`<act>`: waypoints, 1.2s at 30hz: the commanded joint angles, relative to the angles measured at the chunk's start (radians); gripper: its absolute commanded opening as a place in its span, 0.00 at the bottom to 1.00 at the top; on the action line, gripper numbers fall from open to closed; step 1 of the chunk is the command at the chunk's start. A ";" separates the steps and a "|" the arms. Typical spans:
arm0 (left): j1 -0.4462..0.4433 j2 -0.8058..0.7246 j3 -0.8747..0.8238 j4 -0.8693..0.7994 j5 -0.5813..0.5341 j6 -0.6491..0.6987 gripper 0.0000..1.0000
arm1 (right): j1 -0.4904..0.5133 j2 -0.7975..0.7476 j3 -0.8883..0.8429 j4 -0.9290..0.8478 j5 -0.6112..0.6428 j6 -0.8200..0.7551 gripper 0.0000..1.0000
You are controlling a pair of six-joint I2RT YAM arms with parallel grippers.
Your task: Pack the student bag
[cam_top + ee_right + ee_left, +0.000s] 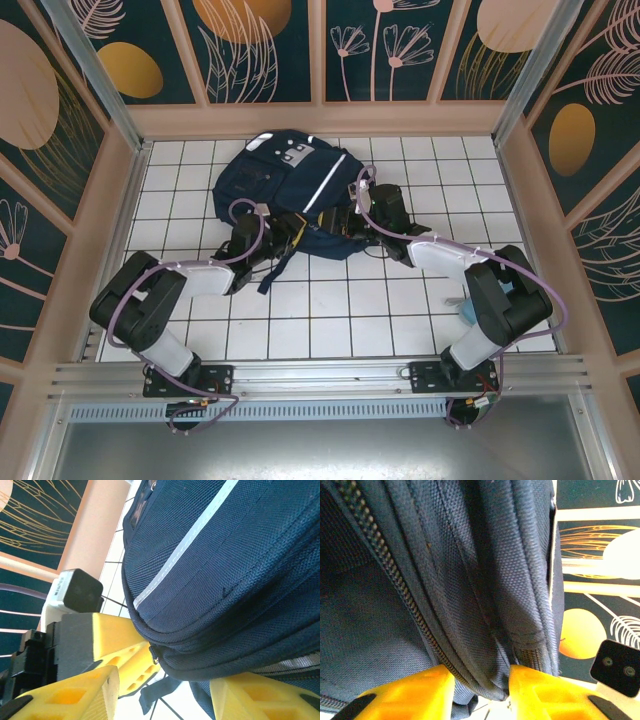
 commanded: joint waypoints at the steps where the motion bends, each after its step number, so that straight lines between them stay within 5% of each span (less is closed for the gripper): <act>1: -0.017 0.023 0.015 0.070 -0.035 -0.059 0.33 | 0.007 -0.012 0.045 0.098 -0.011 -0.009 0.51; 7: -0.024 0.037 0.015 0.091 -0.065 -0.088 0.29 | 0.007 -0.014 0.044 0.100 -0.028 -0.011 0.51; 15: -0.024 0.036 0.055 0.144 -0.074 -0.102 0.06 | 0.004 -0.024 0.035 -0.004 0.048 -0.118 0.53; 29: -0.023 -0.028 0.065 0.097 -0.039 -0.105 0.07 | 0.003 0.023 0.081 -0.161 -0.051 -0.374 0.55; 36: -0.024 -0.021 0.075 0.086 -0.025 -0.095 0.08 | 0.006 -0.020 0.092 -0.249 0.067 -0.335 0.55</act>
